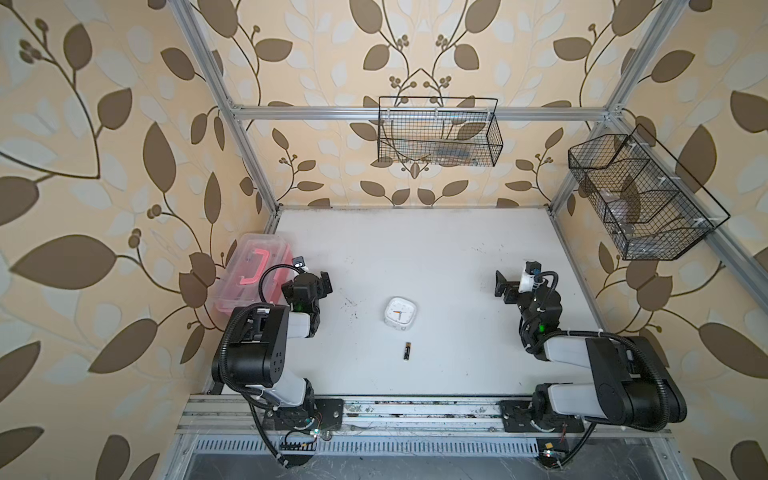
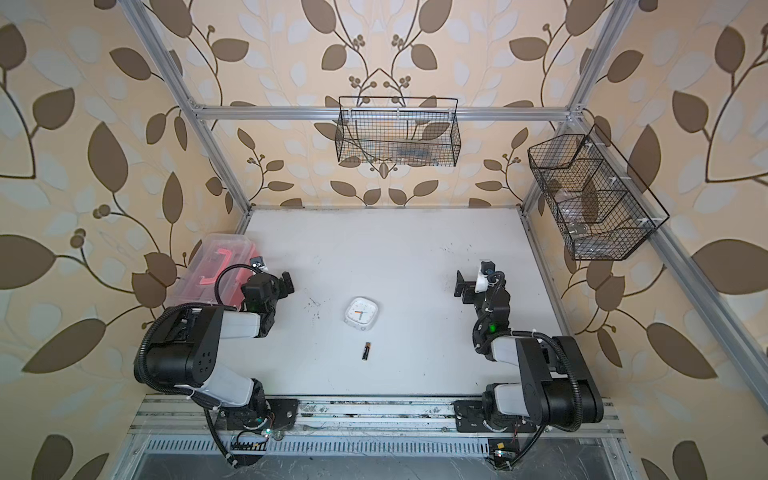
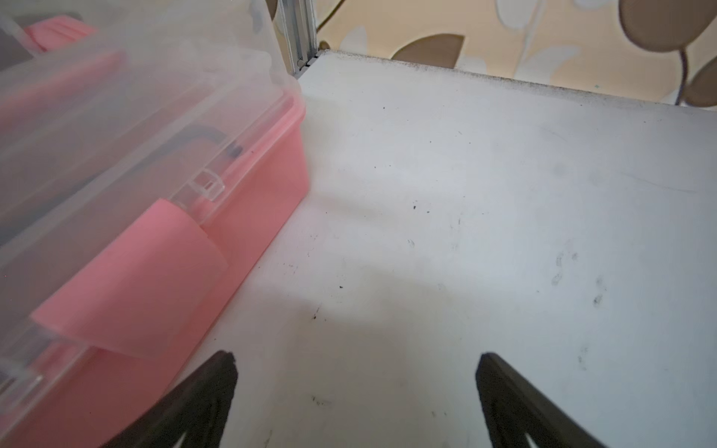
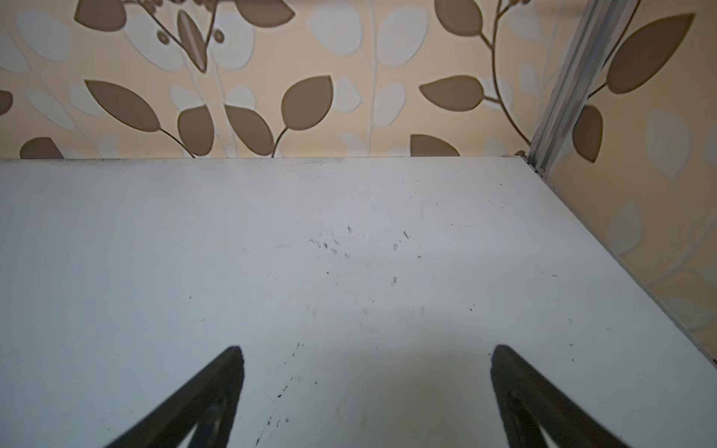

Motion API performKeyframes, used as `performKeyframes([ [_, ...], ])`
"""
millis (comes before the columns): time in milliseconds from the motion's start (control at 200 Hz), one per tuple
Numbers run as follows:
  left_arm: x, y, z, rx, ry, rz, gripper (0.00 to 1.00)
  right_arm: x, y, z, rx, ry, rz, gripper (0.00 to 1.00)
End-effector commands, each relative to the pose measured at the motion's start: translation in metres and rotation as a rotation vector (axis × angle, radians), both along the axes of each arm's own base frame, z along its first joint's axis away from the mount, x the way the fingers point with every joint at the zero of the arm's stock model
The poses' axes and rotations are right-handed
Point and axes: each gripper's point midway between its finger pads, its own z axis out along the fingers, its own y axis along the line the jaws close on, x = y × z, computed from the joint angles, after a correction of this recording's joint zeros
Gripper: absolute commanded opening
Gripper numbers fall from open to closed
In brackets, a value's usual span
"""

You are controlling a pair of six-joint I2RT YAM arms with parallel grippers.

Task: Insert the battery into the alarm
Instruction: Adjust the alarm at the center of the board.

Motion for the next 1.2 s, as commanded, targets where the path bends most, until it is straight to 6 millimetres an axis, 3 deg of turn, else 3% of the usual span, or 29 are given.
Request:
performKeyframes([
  [0, 0.0, -0.008, 0.011, -0.023, -0.032, -0.024, 0.99, -0.007, -0.003, -0.007, -0.02, 0.024, -0.008, 1.0],
  [905, -0.001, -0.009, 0.012, -0.021, -0.036, -0.027, 0.99, -0.007, -0.007, -0.003, -0.011, 0.012, -0.03, 1.0],
  [1035, -0.003, -0.006, 0.035, -0.003, -0.018, 0.004, 0.99, -0.005, -0.012, 0.021, -0.022, 0.038, -0.068, 1.0],
  [1125, 0.002, -0.002, 0.063, -0.017, 0.008, 0.044, 0.99, -0.001, -0.003, 0.046, 0.006, 0.042, -0.045, 1.0],
  [1195, 0.005, -0.013, 0.076, -0.081, 0.04, -0.001, 0.99, 0.001, 0.015, 0.058, 0.092, 0.062, 0.016, 1.0],
])
